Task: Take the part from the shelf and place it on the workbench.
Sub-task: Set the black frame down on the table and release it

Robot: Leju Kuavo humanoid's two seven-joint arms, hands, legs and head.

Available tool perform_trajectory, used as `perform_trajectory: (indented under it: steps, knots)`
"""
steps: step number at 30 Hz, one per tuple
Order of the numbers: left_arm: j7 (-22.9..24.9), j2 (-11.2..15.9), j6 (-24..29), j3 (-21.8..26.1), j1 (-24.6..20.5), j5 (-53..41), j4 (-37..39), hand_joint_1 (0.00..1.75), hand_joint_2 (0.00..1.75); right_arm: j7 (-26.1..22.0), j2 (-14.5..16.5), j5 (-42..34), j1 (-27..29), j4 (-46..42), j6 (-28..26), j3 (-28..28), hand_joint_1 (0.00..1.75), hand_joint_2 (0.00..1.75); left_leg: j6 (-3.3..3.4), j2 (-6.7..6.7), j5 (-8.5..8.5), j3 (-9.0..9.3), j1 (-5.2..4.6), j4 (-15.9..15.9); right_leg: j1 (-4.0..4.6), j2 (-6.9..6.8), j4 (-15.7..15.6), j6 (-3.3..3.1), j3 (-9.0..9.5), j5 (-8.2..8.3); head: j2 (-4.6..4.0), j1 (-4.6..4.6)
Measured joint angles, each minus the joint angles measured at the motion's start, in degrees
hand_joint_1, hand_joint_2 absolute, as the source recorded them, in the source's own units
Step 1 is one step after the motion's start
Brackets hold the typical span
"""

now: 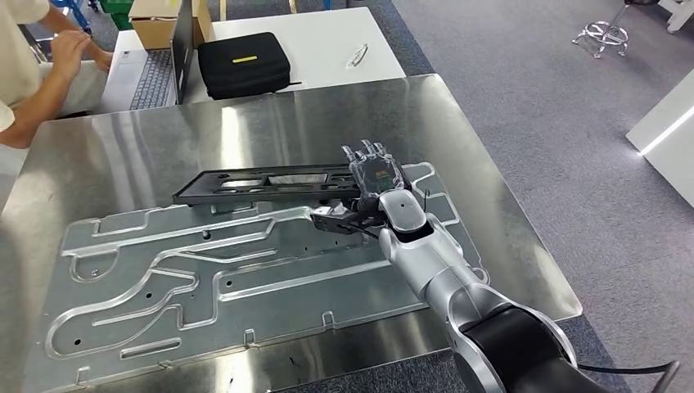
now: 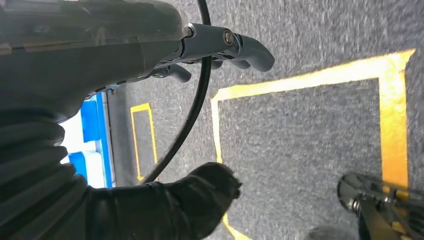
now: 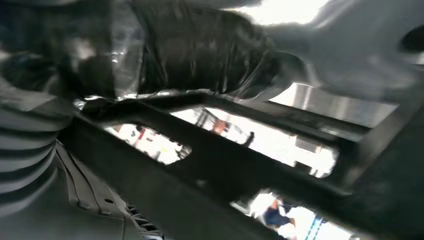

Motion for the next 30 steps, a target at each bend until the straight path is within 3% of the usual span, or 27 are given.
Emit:
perform_trajectory:
  steps: [2, 4, 19, 21, 22, 25, 26, 27, 28, 30]
  knots:
    - [0.0, -0.1, 0.3, 0.0, 0.0, 0.1, 0.0, 0.00, 0.00, -0.3, 0.0, -0.1, 0.0, 0.1, 0.1, 0.0, 0.00, 0.00, -0.31, -0.28, -0.41, 0.33, -0.18, 0.3, 0.31, 0.33, -6.9, -0.73, 2.37, 3.67, 0.00, 0.00]
    - [-0.1, -0.1, 0.4, 0.0, 0.0, 0.2, 0.0, 0.00, 0.00, -0.6, 0.1, -0.1, 0.1, 0.1, 0.2, 0.0, 0.00, 0.00, -0.39, -0.41, -0.68, 0.24, -0.40, 0.5, 0.42, 0.57, -9.6, -0.90, 3.51, 4.21, 0.00, 0.00]
    - [0.0, -0.1, 0.4, 0.2, 0.0, 0.6, 0.0, 0.00, 0.00, -3.1, 2.4, -0.6, 0.9, -2.8, -2.2, 0.3, 0.00, 0.00, -0.33, -0.43, -0.57, 0.33, -0.51, 0.4, 0.25, 0.56, -10.0, -0.63, 3.86, 4.31, 0.00, -0.06]
    - [0.1, -0.2, 0.5, 0.2, 0.0, 0.6, 0.0, 0.00, 0.00, -3.6, 2.7, -0.5, 1.2, -4.0, -3.1, 0.8, 0.00, 0.00, -0.14, -0.30, -0.03, 0.58, -0.17, -0.2, 0.29, 0.53, -9.5, -0.29, 3.81, 3.69, 0.00, -0.04]
    - [0.2, -0.2, 0.5, 0.2, 0.0, 0.6, 0.0, 0.00, 0.00, -4.1, 2.8, -0.4, 1.4, -4.9, -3.7, 1.2, 0.00, 0.00, 0.00, -0.20, 0.27, 0.67, 0.02, -0.6, 0.29, 0.52, -8.3, -0.12, 3.44, 2.47, 0.00, -0.03]
    - [0.3, -0.2, 0.8, 0.2, 0.0, 0.6, 0.0, 0.00, 0.00, -5.2, 2.9, -0.3, 3.0, -8.7, -4.5, 3.5, 0.00, 0.00, 0.20, 0.06, 0.74, 0.33, 0.19, -0.8, -0.05, 0.48, 0.9, 0.47, 0.20, -3.87, 0.00, -0.01]
    - [0.3, -0.2, 0.9, 0.2, 0.0, 0.6, 0.0, 0.00, 0.00, -5.3, 2.9, -0.3, 3.8, -10.2, -4.6, 4.4, 0.00, 0.00, 0.16, 0.12, 0.84, 0.08, 0.19, -0.7, -0.22, 0.47, 4.0, 0.67, -0.77, -5.23, 0.00, 0.00]
    - [0.3, -0.2, 1.0, 0.2, 0.0, 0.7, 0.0, 0.00, 0.00, -5.3, 2.9, -0.2, 4.7, -11.8, -4.9, 5.5, 0.00, 0.00, 0.09, 0.15, 0.95, -0.21, 0.20, -0.6, -0.39, 0.45, 5.4, 0.82, -0.96, -5.52, 0.00, 0.00]
    - [0.3, -0.3, 1.1, 0.2, 0.0, 0.7, 0.0, 0.00, 0.00, -5.2, 2.9, 0.0, 5.4, -13.4, -5.4, 6.5, 0.00, 0.00, -0.01, 0.16, 1.06, -0.52, 0.22, -0.4, -0.56, 0.43, 4.6, 0.92, -0.07, -4.68, 0.00, 0.01]
    - [0.3, -0.4, 1.2, 0.3, 0.0, 0.8, 0.0, 0.00, 0.00, -4.9, 2.9, 0.5, 6.4, -16.9, -6.8, 8.3, 0.00, 0.00, -0.34, 0.13, 1.29, -1.19, 0.26, 0.2, -0.83, 0.45, -2.6, 0.85, 4.35, -1.76, 0.00, 0.00]
